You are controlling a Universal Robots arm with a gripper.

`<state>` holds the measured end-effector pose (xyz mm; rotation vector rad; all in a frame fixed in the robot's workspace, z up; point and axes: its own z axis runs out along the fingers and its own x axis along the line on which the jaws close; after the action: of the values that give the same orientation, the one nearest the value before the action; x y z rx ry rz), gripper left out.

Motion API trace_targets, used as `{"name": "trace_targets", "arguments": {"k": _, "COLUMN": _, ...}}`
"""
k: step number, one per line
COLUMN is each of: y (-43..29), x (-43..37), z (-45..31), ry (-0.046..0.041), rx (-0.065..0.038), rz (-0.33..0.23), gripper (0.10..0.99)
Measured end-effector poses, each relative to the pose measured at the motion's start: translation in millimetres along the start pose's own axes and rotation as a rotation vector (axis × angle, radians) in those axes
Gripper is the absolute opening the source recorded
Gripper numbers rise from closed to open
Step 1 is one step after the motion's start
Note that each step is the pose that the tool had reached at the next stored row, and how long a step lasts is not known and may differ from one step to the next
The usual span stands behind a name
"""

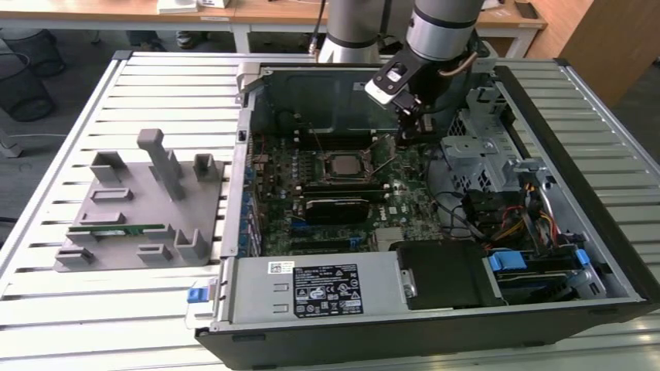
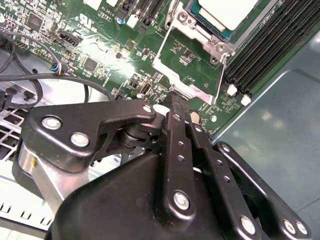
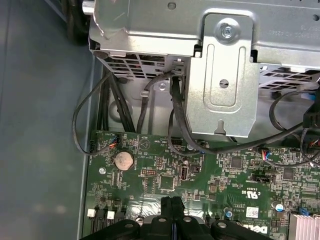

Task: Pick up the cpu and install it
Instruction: 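Close the cpu cover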

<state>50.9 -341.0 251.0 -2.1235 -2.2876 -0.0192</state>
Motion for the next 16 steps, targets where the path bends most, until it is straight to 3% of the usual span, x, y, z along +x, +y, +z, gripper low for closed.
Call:
{"name": "trace_targets", "arguments": {"k": 10, "y": -0.3, "x": 1.4, "z": 5.2, "ry": -0.0023, "rx": 0.004, "rz": 0.000, "gripper": 0.106}}
{"name": "trace_targets", "arguments": {"k": 16, "y": -6.6, "x": 1.9, "z": 5.6, "ry": -0.0021, "rx": 0.004, "rz": 0.000, "gripper": 0.106}}
